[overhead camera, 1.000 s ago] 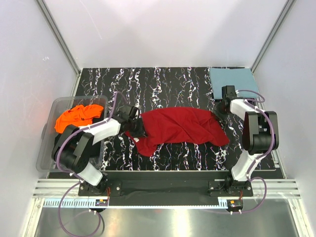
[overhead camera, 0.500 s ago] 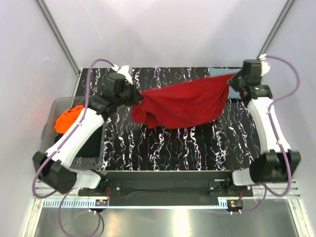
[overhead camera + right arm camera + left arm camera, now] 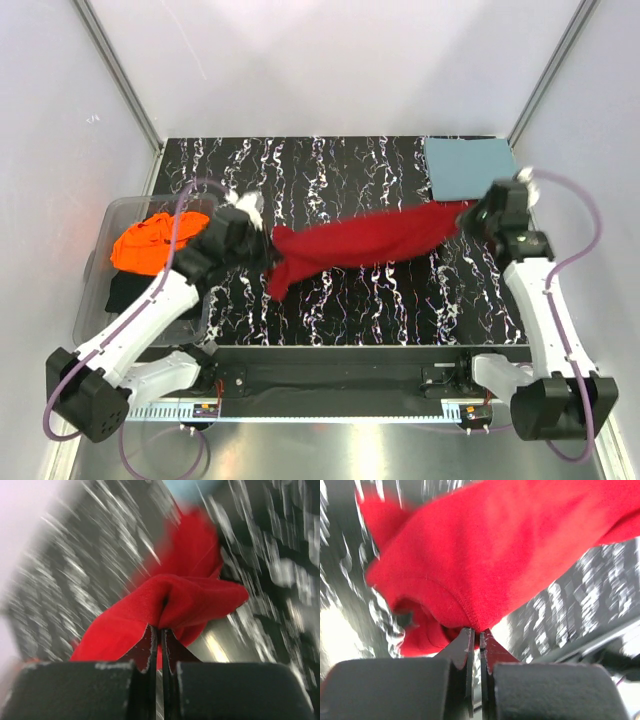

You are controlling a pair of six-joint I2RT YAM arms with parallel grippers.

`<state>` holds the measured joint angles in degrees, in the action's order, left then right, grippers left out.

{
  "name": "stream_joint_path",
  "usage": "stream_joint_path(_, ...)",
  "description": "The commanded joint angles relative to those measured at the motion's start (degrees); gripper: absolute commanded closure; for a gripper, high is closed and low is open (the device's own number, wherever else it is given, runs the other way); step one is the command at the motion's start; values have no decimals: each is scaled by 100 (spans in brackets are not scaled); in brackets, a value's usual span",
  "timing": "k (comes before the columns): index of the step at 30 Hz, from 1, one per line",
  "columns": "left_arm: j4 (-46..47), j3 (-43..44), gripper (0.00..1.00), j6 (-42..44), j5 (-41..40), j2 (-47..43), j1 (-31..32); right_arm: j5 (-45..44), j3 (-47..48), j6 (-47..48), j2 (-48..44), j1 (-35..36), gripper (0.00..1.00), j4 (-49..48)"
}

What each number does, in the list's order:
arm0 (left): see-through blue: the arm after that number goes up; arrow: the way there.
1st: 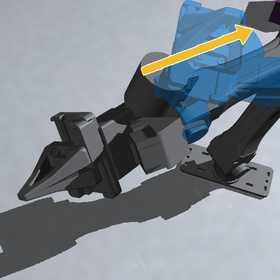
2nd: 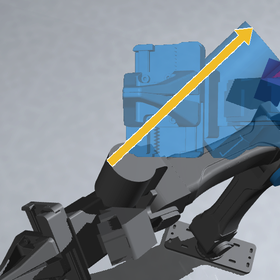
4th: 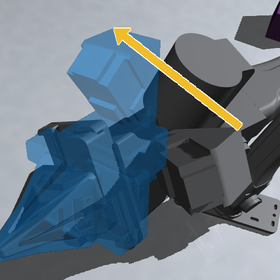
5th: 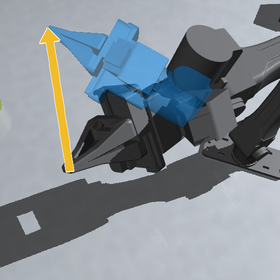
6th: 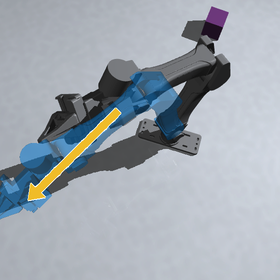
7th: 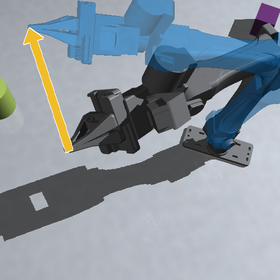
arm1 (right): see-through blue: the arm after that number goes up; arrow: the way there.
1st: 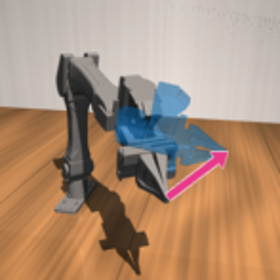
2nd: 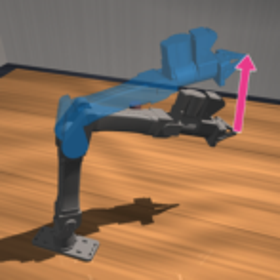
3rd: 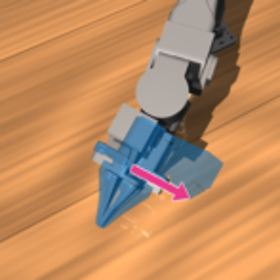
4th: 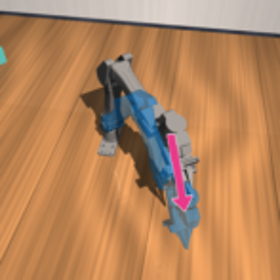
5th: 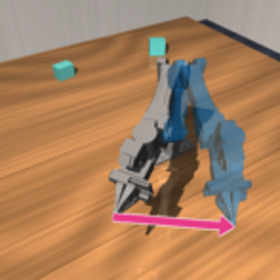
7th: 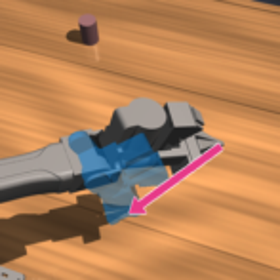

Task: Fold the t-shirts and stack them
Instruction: Flatten the tshirt out

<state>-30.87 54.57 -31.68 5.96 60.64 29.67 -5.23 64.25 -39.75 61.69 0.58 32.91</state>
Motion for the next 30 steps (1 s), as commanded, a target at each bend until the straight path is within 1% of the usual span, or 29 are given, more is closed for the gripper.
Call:
stream_joint_path(1,459,-1042,100,-426,354,-237,152,944,-1237,-595,9,-23,100,340)
stream_joint_path(4,599,-1693,100,-654,467,-289,284,1051,-1704,-543,351,-23,95,330)
stream_joint_path(6,644,-1809,100,-681,520,-342,355,1025,-1697,-552,466,-23,94,339)
stream_joint_path(7,653,-1844,100,-690,599,-334,364,1051,-1679,-560,536,-23,90,339)
stream_joint_path(8,653,-1870,100,-621,835,-308,373,1086,-1609,-560,572,-23,84,357)
stream_joint_path(9,644,-1862,90,-568,924,-273,373,1121,-1565,-526,598,-23,75,383)
stream_joint_path(10,583,-1862,85,-541,1003,-264,381,1173,-1521,-508,633,-23,58,409)
stream_joint_path(12,495,-1783,76,-497,1022,-333,382,1017,-1407,-481,573,-23,54,576)
stream_joint_path(13,373,-1722,66,-453,969,-429,382,955,-1380,-455,485,-23,51,603)
stream_joint_path(15,119,-1328,50,-182,636,-343,382,797,-1257,-446,414,-23,48,603)
stream_joint_path(16,-23,-1117,42,63,226,-221,373,779,-1179,-420,440,-23,47,568)
stream_joint_path(17,-155,-619,40,179,22,-63,373,770,-978,-342,519,-23,47,542)
stream_joint_path(18,-330,-379,39,284,-137,348,364,752,-871,-323,615,-23,47,533)
stream_joint_path(20,-375,209,39,575,-349,824,303,673,-599,-175,914,-31,46,524)
stream_joint_path(21,-367,369,39,628,-358,1305,155,394,-580,-148,1002,-32,45,428)
stream_joint_path(22,-376,545,39,672,-315,1553,49,252,-571,-147,1194,-32,44,340)
stream_joint_path(23,-402,886,39,750,-297,1800,-31,173,-484,-104,1335,-23,43,183)
stream_joint_path(24,-411,1037,40,786,-375,2202,-119,76,-414,-69,1485,-23,43,164)
stream_joint_path(26,-411,1440,41,839,-542,2600,-198,136,-204,-112,2003,-23,43,111)
stream_joint_path(27,-419,1565,41,822,-508,2985,-346,267,-133,-173,2370,-31,43,85)
stream_joint_path(28,-411,1662,43,743,-203,3171,-452,338,-62,-200,2548,-23,43,-11)
stream_joint_path(30,-402,1882,45,664,97,3697,-733,679,166,-156,2882,-23,44,-100)
